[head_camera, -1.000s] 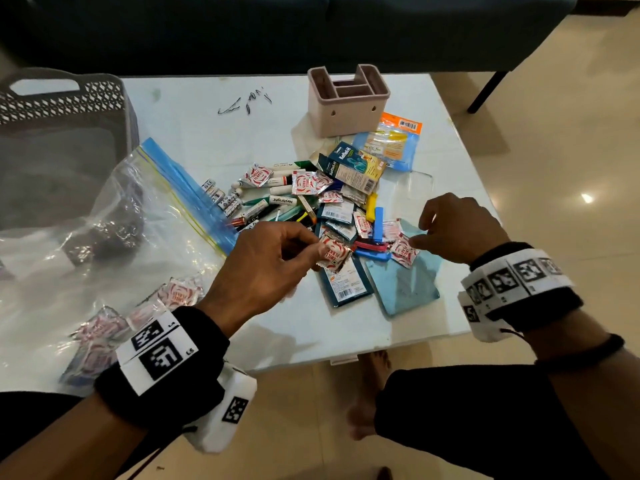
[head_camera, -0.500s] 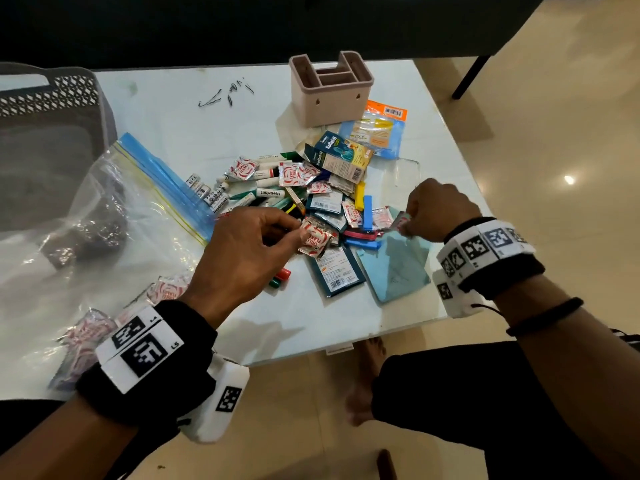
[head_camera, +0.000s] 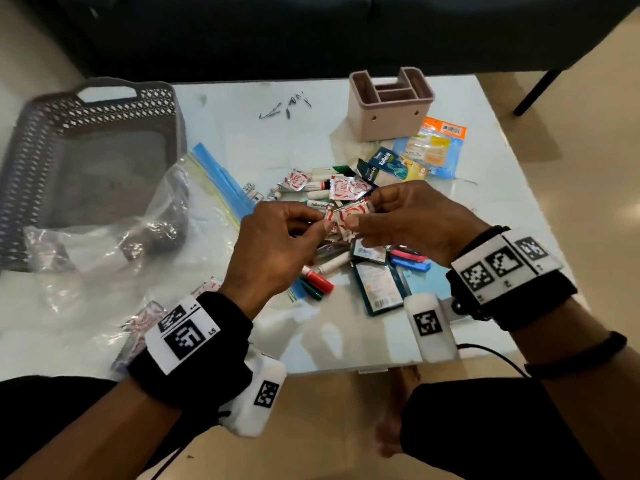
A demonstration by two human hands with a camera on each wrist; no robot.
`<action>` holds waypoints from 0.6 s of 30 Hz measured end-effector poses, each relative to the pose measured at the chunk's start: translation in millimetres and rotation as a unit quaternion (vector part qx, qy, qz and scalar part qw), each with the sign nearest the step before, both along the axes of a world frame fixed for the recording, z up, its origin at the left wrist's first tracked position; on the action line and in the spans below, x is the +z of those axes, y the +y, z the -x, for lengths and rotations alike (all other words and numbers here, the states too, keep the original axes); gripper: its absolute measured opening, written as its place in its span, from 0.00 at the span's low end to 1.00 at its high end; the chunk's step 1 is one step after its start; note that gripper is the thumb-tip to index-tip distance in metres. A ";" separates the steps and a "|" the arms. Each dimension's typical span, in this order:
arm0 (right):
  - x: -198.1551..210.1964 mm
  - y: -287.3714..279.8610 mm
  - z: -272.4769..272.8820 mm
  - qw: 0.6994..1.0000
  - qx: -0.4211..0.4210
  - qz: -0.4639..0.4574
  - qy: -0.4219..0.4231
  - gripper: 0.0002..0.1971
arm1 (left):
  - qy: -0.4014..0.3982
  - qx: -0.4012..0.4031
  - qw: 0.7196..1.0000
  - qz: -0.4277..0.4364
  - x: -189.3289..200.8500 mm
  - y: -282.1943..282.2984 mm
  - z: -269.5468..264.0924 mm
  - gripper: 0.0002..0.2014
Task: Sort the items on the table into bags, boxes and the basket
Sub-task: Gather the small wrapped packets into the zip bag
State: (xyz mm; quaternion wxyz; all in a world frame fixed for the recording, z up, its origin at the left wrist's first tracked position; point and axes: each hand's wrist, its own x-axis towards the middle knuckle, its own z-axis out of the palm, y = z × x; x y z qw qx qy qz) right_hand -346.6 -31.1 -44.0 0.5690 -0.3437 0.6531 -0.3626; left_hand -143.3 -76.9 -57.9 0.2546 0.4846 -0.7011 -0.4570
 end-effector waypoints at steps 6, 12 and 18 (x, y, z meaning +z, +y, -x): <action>0.0 -22.8 -31.4 0.995 -0.062 0.059 0.054 0.17 | -0.126 -0.047 0.983 0.122 13.1 -14.2 -17.3 0.10; -9.1 -43.7 -60.0 0.977 -0.087 0.110 0.163 0.25 | -0.411 -0.174 0.872 0.200 23.8 -18.5 -47.8 0.14; -8.7 -58.6 -89.6 0.971 -0.014 0.151 0.185 0.16 | -0.368 -0.211 0.886 0.187 35.8 -18.9 -62.1 0.12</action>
